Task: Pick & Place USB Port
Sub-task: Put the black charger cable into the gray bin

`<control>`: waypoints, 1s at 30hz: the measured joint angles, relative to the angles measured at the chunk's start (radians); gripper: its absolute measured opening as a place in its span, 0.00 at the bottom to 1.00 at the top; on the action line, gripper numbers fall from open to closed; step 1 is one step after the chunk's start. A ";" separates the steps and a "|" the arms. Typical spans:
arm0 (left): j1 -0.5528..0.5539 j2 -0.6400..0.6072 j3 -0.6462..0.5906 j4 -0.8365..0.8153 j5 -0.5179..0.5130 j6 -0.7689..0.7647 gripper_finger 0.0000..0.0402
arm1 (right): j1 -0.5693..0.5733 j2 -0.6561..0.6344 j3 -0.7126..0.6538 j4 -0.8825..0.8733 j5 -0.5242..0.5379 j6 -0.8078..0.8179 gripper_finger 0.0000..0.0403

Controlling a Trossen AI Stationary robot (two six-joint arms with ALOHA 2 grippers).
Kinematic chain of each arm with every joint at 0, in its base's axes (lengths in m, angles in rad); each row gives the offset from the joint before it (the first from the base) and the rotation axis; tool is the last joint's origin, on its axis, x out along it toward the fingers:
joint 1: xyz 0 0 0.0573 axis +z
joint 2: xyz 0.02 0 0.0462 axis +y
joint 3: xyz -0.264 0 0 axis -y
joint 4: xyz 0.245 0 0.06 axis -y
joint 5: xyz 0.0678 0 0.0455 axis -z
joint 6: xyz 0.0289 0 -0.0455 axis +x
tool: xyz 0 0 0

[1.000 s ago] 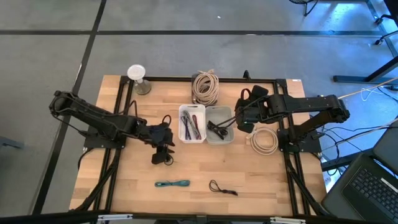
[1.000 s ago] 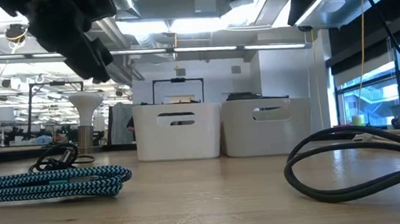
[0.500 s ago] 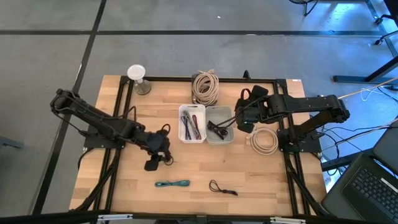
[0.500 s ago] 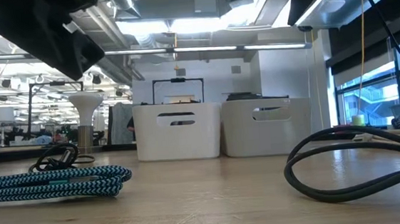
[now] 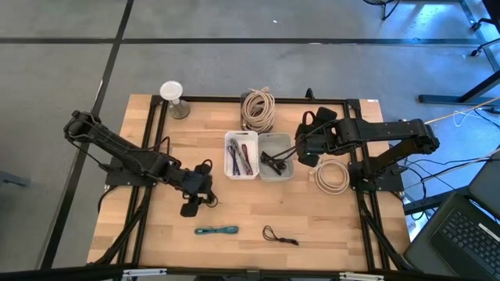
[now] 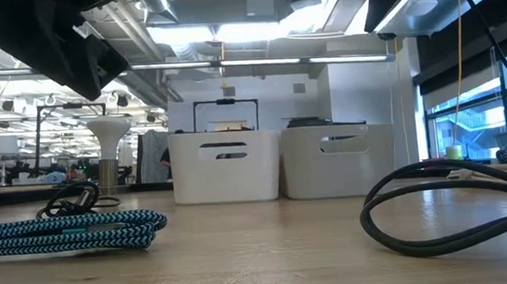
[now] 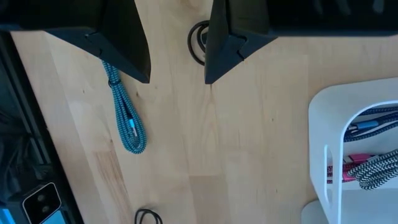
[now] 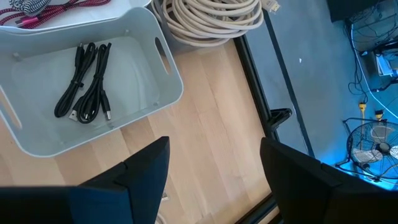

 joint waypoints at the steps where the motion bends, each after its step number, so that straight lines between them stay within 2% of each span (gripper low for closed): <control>1: 0.000 0.000 0.000 0.000 0.000 0.000 0.36 | 0.000 0.000 0.000 0.000 0.000 0.000 0.63; 14: 0.000 0.001 0.000 0.001 -0.014 0.001 0.36 | 0.000 0.000 0.000 0.000 0.000 0.000 0.63; 22: 0.000 0.001 0.000 -0.001 -0.059 0.063 0.36 | 0.000 0.000 0.000 0.000 0.000 0.000 0.63; 30: 0.000 0.002 0.000 -0.003 -0.061 0.077 0.36 | 0.000 0.000 0.000 0.000 0.000 0.000 0.63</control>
